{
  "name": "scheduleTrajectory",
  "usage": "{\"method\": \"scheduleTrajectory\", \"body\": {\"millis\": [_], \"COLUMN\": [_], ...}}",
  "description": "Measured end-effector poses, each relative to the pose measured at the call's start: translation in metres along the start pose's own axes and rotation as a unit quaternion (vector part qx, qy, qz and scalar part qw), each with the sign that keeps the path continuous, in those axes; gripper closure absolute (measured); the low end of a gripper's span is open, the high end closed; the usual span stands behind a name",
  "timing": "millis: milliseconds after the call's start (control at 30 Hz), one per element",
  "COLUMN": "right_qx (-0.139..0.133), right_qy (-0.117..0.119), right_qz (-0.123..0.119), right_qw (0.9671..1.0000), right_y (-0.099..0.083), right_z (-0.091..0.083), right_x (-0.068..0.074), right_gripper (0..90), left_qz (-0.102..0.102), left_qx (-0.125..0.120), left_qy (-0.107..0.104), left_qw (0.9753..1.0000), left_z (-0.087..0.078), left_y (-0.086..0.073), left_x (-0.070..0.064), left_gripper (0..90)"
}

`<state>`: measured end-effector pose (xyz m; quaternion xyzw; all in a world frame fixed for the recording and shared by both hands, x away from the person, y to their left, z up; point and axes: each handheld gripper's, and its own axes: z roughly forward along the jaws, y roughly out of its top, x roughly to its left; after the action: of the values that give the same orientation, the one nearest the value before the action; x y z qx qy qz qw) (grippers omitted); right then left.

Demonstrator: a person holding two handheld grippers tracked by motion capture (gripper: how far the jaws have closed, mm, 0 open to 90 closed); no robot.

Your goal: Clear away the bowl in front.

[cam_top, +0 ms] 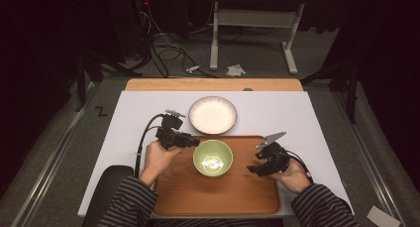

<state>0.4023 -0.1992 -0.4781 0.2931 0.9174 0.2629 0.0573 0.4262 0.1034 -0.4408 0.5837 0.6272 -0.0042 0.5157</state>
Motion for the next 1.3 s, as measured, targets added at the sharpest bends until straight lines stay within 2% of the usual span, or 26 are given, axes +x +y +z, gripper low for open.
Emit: {"method": "scheduleTrajectory", "body": {"millis": [467,567,767,933,1300], "right_qx": [0.001,0.001,0.001,0.001,0.000], "right_qy": [-0.001,0.000,-0.001,0.000,0.000], "right_qz": [-0.001,-0.001,0.000,-0.001,0.001], "right_qw": [1.0000,1.0000,1.0000,1.0000,1.0000], "right_y": [0.000,0.000,0.000,0.000,0.000], "right_z": [0.000,0.000,0.000,0.000,0.000], "right_x": [0.000,0.000,0.000,0.000,0.000], "right_gripper": [39.6,39.6,39.5,39.6,39.6], "left_qz": [-0.004,-0.011,-0.005,-0.010,-0.006], "left_qx": [-0.013,-0.019,-0.018,-0.024,-0.024], "left_qy": [0.007,0.006,0.007,0.012,0.019], "left_qw": [0.9999,0.9997,0.9998,0.9996,0.9995], "left_z": [-0.012,-0.015,-0.019,-0.021,-0.027], "left_y": [0.005,0.006,0.005,0.005,0.001], "left_x": [0.007,0.007,0.008,0.010,0.016], "left_gripper": [48.4,48.3,48.1,47.9,47.8]}}
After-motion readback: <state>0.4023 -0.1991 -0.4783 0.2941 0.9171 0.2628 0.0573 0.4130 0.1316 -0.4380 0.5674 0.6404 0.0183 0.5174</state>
